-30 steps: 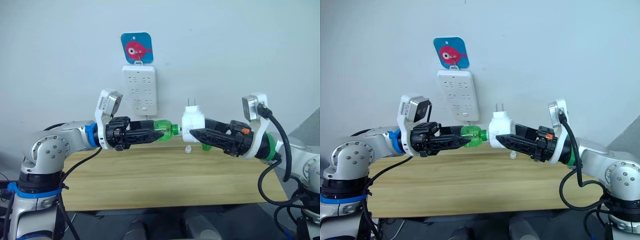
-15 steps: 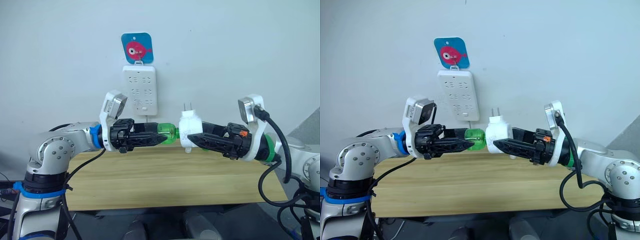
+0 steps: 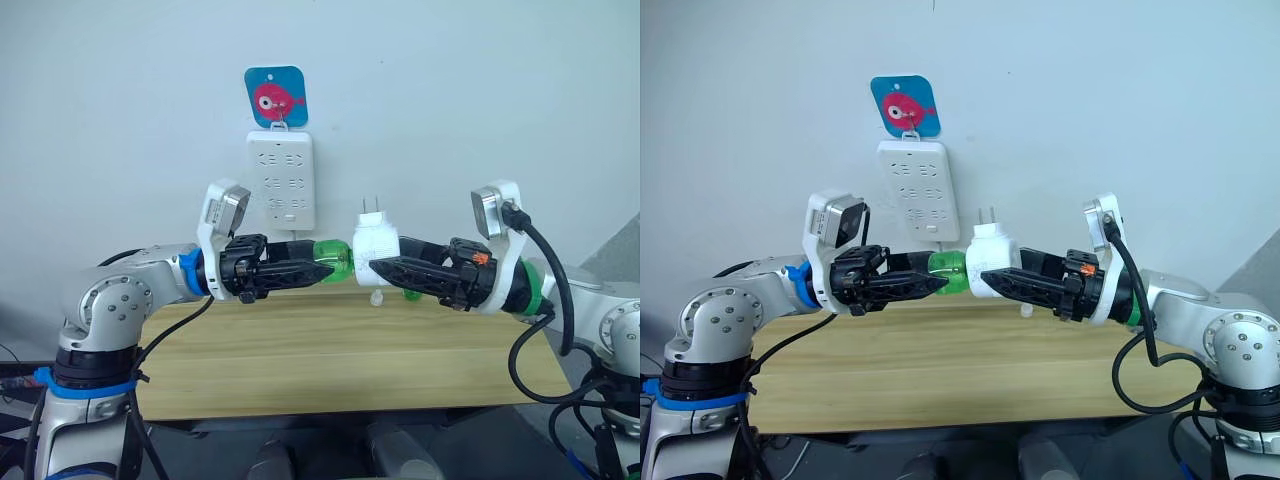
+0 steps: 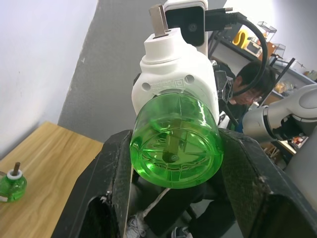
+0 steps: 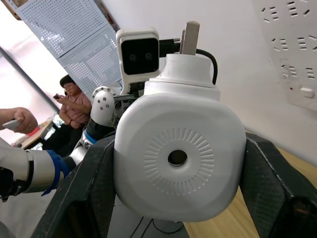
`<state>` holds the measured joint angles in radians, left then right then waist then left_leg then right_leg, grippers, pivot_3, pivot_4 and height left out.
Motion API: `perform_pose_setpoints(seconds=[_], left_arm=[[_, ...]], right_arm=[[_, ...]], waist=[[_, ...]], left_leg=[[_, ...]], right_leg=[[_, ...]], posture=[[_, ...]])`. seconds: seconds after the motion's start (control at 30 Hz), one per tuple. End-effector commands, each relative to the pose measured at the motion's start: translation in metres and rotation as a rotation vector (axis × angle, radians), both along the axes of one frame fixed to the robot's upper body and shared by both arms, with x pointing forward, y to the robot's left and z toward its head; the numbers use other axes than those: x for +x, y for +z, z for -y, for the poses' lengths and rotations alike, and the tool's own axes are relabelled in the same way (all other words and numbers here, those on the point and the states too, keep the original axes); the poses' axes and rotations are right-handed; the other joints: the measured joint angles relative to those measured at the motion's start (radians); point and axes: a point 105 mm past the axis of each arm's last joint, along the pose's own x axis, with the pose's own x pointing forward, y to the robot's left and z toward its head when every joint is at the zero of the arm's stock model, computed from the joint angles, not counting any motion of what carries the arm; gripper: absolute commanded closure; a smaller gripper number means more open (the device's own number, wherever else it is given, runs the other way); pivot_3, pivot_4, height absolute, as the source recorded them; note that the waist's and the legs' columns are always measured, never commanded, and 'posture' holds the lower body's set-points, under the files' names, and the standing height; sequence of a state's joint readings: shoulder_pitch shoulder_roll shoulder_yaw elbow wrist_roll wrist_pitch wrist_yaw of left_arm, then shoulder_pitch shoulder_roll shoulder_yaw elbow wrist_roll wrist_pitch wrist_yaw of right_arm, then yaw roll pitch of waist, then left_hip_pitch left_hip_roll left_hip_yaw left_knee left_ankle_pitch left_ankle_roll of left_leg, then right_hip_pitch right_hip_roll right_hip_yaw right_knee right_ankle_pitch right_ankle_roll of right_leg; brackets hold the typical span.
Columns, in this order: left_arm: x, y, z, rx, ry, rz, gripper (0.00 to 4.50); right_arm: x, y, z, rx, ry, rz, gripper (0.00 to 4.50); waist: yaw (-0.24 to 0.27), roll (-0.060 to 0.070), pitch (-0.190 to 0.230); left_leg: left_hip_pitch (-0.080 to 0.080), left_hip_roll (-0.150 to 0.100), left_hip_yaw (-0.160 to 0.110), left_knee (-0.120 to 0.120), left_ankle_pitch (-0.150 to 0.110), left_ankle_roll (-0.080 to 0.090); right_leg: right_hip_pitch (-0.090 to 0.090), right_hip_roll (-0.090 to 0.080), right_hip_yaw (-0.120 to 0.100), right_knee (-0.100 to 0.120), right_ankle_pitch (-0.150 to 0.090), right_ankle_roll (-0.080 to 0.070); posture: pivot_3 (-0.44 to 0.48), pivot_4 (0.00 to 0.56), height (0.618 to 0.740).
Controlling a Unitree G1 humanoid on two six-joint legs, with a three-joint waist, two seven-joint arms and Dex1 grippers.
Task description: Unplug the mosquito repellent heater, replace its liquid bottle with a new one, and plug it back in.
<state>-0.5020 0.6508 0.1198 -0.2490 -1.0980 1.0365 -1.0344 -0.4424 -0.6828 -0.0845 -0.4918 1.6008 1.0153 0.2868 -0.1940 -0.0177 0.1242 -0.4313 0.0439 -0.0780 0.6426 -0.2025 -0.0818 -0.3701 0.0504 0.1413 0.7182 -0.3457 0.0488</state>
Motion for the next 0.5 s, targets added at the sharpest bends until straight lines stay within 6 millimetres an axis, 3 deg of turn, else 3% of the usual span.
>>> perform_pose_setpoints(seconds=[0.03, 0.07, 0.5], left_arm=[[-0.009, 0.002, 0.014, -0.005, -0.053, 0.034, 2.25], [-0.008, 0.001, 0.015, -0.006, -0.051, 0.034, 2.25], [0.009, 0.006, 0.013, -0.096, 0.046, -0.001, 2.25]], right_arm=[[-0.021, 0.005, -0.016, 0.002, 0.144, 0.003, 0.29], [-0.022, 0.004, -0.016, -0.005, 0.151, 0.002, 0.0], [-0.033, -0.009, -0.009, -0.142, 0.2, 0.021, 0.0]], waist=[[0.0, 0.0, -0.001], [0.0, 0.0, -0.001], [0.001, 0.0, -0.001]], left_leg=[[0.0, 0.0, 0.0, 0.0, 0.0, 0.0], [0.0, 0.0, 0.0, 0.0, 0.0, 0.0], [0.0, 0.0, 0.0, 0.0, 0.0, 0.0]], right_leg=[[0.0, 0.0, 0.0, 0.0, 0.0, 0.0], [0.0, 0.0, 0.0, 0.0, 0.0, 0.0], [0.0, 0.0, 0.0, 0.0, 0.0, 0.0]], posture=[[-0.149, 0.037, 0.74], [-0.148, 0.037, 0.74], [-0.156, 0.038, 0.74]])
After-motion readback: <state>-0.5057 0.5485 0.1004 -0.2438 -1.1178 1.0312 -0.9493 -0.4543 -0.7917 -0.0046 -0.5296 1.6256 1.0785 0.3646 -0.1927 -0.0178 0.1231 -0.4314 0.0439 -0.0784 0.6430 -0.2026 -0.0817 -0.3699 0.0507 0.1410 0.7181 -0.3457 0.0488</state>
